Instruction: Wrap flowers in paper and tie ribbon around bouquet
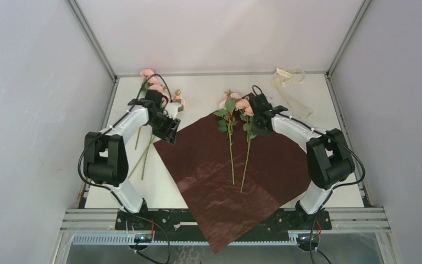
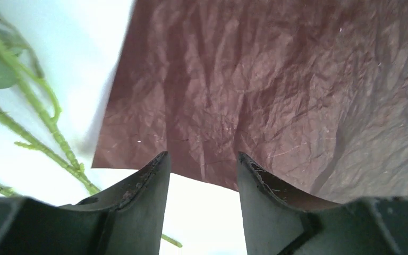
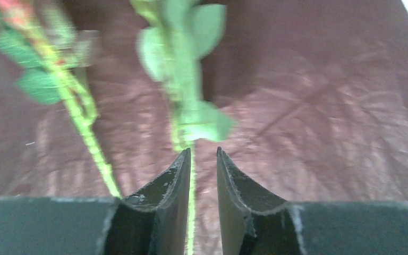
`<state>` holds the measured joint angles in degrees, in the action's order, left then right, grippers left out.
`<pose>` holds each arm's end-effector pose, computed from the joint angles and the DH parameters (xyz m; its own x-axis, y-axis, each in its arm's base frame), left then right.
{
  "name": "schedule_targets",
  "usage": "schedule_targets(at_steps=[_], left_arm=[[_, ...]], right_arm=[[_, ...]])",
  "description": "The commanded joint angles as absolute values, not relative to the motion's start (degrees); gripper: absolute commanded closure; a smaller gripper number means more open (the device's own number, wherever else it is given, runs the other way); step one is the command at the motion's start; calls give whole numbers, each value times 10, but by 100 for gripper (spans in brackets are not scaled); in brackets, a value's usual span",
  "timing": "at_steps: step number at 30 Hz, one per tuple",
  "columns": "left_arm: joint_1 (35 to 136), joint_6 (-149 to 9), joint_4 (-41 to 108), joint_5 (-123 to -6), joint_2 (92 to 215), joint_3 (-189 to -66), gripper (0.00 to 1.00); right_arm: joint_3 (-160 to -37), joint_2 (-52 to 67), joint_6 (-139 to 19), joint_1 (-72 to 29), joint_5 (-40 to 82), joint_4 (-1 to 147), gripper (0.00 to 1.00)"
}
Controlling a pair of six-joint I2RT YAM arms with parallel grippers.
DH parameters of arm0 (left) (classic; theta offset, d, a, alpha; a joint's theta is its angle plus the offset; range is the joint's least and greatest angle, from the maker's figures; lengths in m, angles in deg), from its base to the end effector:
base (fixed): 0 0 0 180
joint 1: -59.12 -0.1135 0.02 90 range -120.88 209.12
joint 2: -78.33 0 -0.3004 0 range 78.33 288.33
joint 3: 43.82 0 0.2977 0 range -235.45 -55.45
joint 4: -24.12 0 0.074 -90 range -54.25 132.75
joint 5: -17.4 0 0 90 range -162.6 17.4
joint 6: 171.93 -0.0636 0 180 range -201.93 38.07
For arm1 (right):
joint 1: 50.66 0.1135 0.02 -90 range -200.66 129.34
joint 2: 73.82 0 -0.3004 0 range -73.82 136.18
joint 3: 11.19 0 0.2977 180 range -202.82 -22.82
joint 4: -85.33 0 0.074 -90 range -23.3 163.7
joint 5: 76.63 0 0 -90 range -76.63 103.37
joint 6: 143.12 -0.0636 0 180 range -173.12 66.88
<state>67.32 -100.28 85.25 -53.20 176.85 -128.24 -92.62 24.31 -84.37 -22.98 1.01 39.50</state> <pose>0.3804 -0.0762 0.2085 -0.8397 0.4210 -0.3431 0.5085 0.8312 -0.2246 0.3698 0.1786 0.2046 -0.8618 0.1202 -0.4929 0.0944 0.9926 0.0769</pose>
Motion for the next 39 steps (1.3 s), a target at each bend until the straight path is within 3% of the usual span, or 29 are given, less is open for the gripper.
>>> schedule_targets(at_steps=[1, 5, 11, 21, 25, 33, 39], left_arm=[[773, -1068, 865, -605, 1752, -1250, 47], [880, -1098, 838, -668, 1783, -1255, 49], [934, -1117, 819, -757, 1883, -1317, 50], [935, -1103, 845, -813, 1988, -1474, 52], [917, -1098, 863, -801, 1973, -1499, 52], [802, -1079, 917, -664, 1865, -1524, 40], [669, -1044, 932, -707, 1907, -1556, 27]], right_arm=[[-882, 232, -831, -291, 50, 398, 73], [-874, 282, -822, -343, 104, 420, 88], [-901, 335, -822, -403, 186, 452, 96], [-1257, 543, -743, -421, 186, 246, 100], [-1335, 548, -740, -424, 175, 207, 100], [-1190, 358, -742, -397, 174, 296, 94], [-1050, 238, -741, -343, 178, 372, 88]])
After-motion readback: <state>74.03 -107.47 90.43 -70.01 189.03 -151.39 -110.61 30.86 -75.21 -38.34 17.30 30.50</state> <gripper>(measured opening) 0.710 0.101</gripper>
